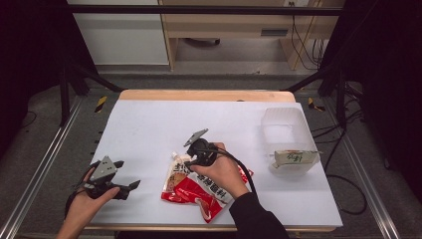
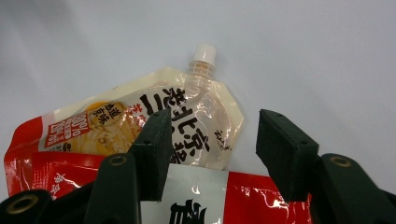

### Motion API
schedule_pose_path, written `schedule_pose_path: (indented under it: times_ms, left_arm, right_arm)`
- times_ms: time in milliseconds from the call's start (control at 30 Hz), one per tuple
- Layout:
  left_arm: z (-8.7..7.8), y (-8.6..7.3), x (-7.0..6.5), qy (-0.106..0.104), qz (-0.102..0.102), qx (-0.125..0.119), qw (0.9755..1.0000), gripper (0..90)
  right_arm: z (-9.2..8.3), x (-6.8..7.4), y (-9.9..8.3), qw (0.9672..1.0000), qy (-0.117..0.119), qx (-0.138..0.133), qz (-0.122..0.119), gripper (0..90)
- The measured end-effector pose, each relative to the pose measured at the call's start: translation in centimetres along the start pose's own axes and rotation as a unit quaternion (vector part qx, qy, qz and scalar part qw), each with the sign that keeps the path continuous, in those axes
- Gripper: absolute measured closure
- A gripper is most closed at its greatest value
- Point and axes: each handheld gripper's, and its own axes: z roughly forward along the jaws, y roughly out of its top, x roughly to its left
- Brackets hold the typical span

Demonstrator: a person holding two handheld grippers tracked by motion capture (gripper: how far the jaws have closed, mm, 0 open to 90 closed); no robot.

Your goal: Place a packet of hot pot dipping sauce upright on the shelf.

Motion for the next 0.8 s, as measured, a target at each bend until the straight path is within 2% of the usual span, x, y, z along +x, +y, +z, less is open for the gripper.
schedule_pose_path:
  times_ms: [400, 500, 800]
  left_arm:
    - [0.0, 0.1, -0.1, 0.002, 0.006, 0.004, 1.0, 8.4]
    - [0.1, 0.1, -0.1, 0.002, 0.008, 0.006, 0.9999, 8.4]
    - [0.1, 0.1, -0.1, 0.002, 0.009, 0.007, 0.9999, 8.4]
  right_arm:
    - [1.0, -0.1, -0.2, 0.9998, 0.009, 0.007, 0.016, 50.2]
    - [1.2, -0.2, -0.1, 0.9998, 0.011, 0.005, 0.018, 50.0]
    - [2.0, -0.5, -0.6, 0.9992, 0.015, 0.021, 0.031, 48.1]
